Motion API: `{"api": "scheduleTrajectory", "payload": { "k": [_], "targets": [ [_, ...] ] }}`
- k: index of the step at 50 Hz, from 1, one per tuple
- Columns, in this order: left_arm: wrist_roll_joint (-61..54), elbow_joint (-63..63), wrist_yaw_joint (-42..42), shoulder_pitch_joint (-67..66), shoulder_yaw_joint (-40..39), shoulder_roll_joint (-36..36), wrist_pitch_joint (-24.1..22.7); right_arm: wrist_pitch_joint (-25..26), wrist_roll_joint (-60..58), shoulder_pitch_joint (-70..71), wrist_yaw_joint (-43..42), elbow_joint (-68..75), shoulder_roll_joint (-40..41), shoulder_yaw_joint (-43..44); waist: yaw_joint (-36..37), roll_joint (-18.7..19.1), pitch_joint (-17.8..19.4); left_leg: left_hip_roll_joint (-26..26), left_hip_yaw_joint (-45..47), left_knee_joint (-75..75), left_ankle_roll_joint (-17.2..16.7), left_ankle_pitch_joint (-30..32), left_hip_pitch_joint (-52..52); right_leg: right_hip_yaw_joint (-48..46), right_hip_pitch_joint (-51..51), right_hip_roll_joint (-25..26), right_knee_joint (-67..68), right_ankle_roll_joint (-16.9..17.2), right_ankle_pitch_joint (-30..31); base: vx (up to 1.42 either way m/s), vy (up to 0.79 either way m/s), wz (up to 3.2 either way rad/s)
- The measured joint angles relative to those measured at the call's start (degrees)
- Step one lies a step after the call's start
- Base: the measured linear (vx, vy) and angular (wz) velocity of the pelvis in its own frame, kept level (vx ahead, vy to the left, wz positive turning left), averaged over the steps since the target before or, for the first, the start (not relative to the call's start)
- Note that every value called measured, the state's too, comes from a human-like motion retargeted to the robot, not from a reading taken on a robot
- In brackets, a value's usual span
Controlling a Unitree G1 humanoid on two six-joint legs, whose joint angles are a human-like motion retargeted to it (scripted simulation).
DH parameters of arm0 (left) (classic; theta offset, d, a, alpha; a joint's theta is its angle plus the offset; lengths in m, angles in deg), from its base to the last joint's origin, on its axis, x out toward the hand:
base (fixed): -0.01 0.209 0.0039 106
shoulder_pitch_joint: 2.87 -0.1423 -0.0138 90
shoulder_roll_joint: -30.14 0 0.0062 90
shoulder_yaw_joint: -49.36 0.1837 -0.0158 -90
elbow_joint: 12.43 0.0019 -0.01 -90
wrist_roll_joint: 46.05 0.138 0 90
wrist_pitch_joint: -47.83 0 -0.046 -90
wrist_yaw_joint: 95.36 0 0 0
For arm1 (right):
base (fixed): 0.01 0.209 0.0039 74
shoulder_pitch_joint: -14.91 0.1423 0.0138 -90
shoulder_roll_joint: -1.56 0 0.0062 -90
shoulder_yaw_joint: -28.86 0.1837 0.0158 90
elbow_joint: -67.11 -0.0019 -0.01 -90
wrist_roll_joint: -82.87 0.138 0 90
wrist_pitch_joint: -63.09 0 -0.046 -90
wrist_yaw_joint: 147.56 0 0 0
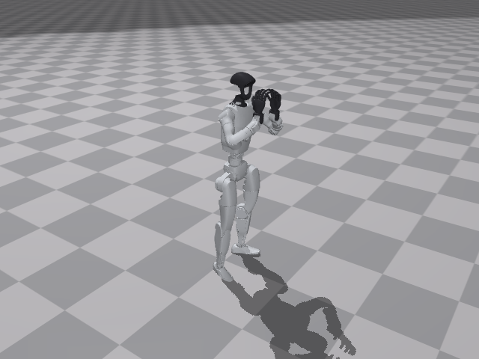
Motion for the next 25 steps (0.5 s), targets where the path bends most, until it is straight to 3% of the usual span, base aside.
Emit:
{"api": "scheduleTrajectory", "payload": {
  "k": [3,8,14,20,22,25],
  "targets": [
    [-1.0,0.4,0.9,-0.1,-0.2,0.4,1.1,0.2,3.2,-1.5,-2.0,0.3,0.4,1.7,0.5,-0.4,0.0,-0.1,-0.1,0.0,0.0,0.0,0.0,-0.2,0.1,-0.1,-0.1,0.0,0.1,0.00,0.00,0.00],
    [0.8,3.5,1.7,5.4,4.0,-6.8,1.8,1.6,-0.7,5.5,-1.3,0.1,4.5,-5.7,0.5,-0.8,-0.6,-0.6,-0.6,0.0,0.2,-0.3,0.1,-0.4,0.3,-0.8,0.2,0.0,-0.1,0.00,0.00,0.00],
    [1.4,0.8,0.8,2.5,0.6,2.6,1.0,-0.6,3.4,1.2,0.4,-0.6,-2.8,-0.7,0.1,-0.2,-0.3,-1.0,-1.2,0.2,0.2,-0.5,0.2,-1.0,0.7,-1.4,0.6,0.0,-0.2,0.00,0.00,0.00],
    [0.0,4.4,1.2,8.2,5.1,-4.8,2.8,1.5,2.5,6.6,0.3,0.9,3.5,-5.6,-0.1,0.0,-0.7,-1.5,-1.6,0.2,0.4,-0.7,0.5,-1.3,1.2,-2.0,0.7,0.0,-0.4,0.00,0.00,0.00],
    [2.4,4.9,1.4,9.7,5.2,-3.9,2.8,1.8,0.7,7.5,-0.2,1.7,3.5,-5.3,-0.4,0.3,-0.8,-1.6,-1.7,0.3,0.4,-0.7,0.5,-1.3,1.2,-2.1,0.8,-0.1,-0.4,0.00,0.00,0.00],
    [2.9,3.1,-0.5,8.0,1.7,3.5,1.7,-0.6,5.7,3.7,3.5,0.4,-1.0,0.2,-0.8,0.7,-0.4,-1.6,-1.8,0.3,0.5,-0.8,0.5,-1.4,1.3,-2.2,0.9,-0.1,-0.4,0.00,0.00,0.00]
  ]
}}
